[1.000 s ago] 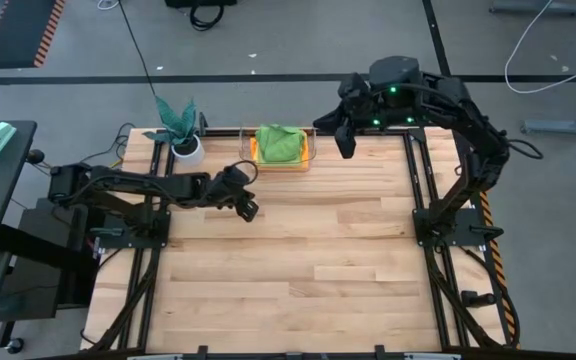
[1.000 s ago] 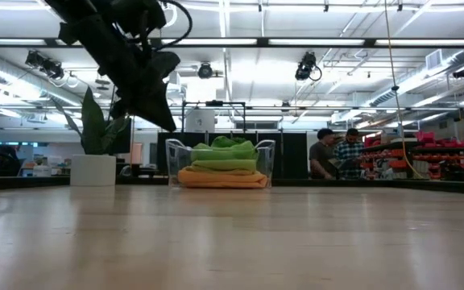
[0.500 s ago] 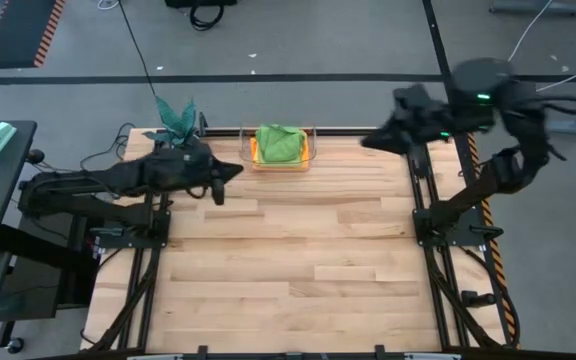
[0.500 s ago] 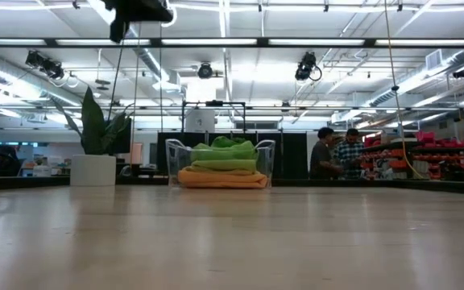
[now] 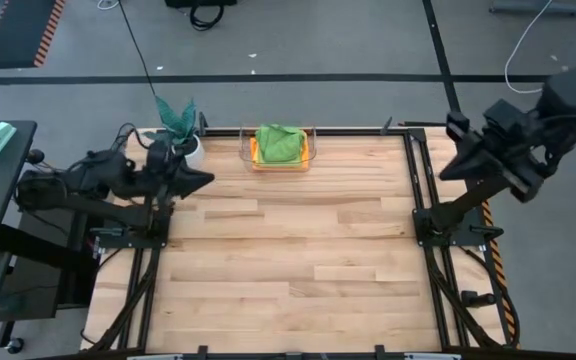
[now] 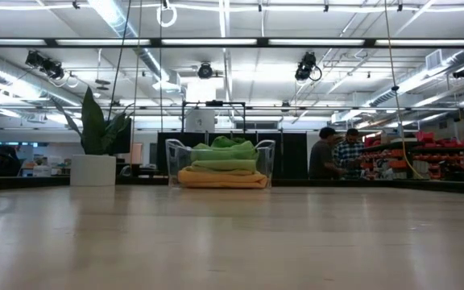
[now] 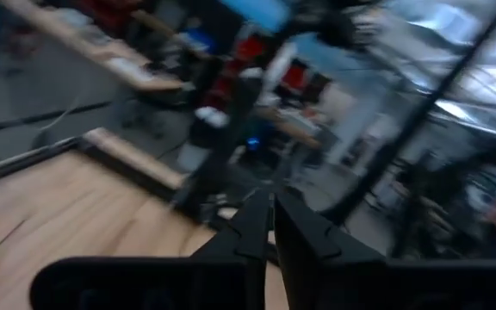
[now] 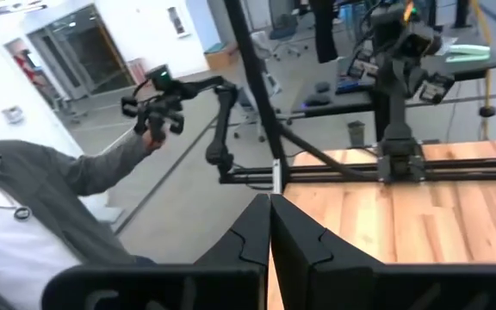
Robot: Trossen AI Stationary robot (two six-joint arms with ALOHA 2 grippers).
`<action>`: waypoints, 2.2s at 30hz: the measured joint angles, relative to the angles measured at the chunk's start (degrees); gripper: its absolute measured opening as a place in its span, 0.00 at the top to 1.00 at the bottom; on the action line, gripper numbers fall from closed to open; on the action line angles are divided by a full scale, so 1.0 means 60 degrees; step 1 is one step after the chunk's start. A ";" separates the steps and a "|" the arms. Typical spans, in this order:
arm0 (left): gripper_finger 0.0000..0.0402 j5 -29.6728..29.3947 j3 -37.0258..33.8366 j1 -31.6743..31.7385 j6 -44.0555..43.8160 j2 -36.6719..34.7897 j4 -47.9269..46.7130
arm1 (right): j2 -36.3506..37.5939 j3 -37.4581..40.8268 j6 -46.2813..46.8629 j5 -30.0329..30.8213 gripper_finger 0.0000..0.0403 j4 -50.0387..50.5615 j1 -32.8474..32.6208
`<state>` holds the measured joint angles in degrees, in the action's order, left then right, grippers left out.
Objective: Fold microfiber towels
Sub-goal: Return to Home Position
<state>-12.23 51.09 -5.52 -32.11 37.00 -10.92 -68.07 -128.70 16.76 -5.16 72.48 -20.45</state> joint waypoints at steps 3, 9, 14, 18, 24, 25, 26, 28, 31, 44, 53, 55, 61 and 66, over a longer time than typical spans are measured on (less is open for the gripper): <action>0.92 0.0080 -0.0003 -0.0540 0.0654 -0.0187 0.0533 | 0.0493 0.0529 0.0073 0.0101 0.96 -0.0018 -0.0282; 0.94 0.0058 0.0000 -0.0957 0.1290 -0.0599 0.0755 | 0.1591 0.2034 -0.0003 0.0292 0.96 -0.1059 -0.0313; 0.95 0.0053 -0.0003 -0.0953 0.1178 -0.0683 0.0693 | 0.2525 0.3771 0.0086 0.0288 0.96 -0.2189 -0.0313; 0.94 0.0299 -0.0004 -0.0953 0.1564 -0.0689 0.0229 | 0.3378 0.5534 0.0641 0.0291 0.96 -0.3544 -0.0313; 0.92 0.1188 -0.0007 -0.0953 0.1773 -0.0627 0.0091 | 0.4515 0.8509 0.0929 0.0289 0.96 -0.6496 -0.0309; 0.91 0.1424 -0.0048 -0.0953 0.1870 -0.0569 0.0168 | 0.4704 0.9044 0.0933 0.0287 0.96 -0.7066 -0.0309; 0.91 0.1595 -0.0170 -0.0953 0.1939 -0.0551 0.0306 | 0.4900 0.9604 0.0954 0.0287 0.96 -0.7652 -0.0309; 0.92 0.1839 -0.0629 -0.1006 0.1956 -0.0553 0.0696 | 0.5268 1.0804 0.1126 0.0287 0.96 -0.8862 -0.0309; 0.93 0.1913 -0.1635 -0.1151 0.1825 -0.0705 0.1807 | 0.5841 1.2712 0.1522 0.0286 0.96 -1.0767 -0.0307; 0.91 0.1887 -0.4384 -0.1336 0.1422 -0.3514 0.3332 | 0.8532 1.8167 0.2653 0.0359 0.96 -1.6797 -0.0302; 0.94 0.1736 -0.5461 -0.1336 0.1211 -0.4720 0.3687 | 0.9540 1.9795 0.3286 0.0937 0.96 -1.7615 -0.0298; 0.94 0.1731 -0.5734 -0.1338 0.1200 -0.4761 0.4285 | 0.9611 2.0210 0.3286 0.0933 0.96 -1.8430 -0.0298; 0.93 0.1825 -0.6701 -0.1502 0.1193 -0.4817 0.5828 | 0.9619 2.1390 0.3258 0.1163 0.96 -2.0555 -0.0296; 0.91 0.1856 -0.7498 -0.1681 0.1205 -0.4817 0.6887 | 0.9588 2.1372 0.3150 0.1209 0.96 -2.0429 -0.0280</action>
<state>-1.10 6.11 -15.61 -24.88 8.10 30.40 -10.55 -0.47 35.66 2.09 -50.09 -22.13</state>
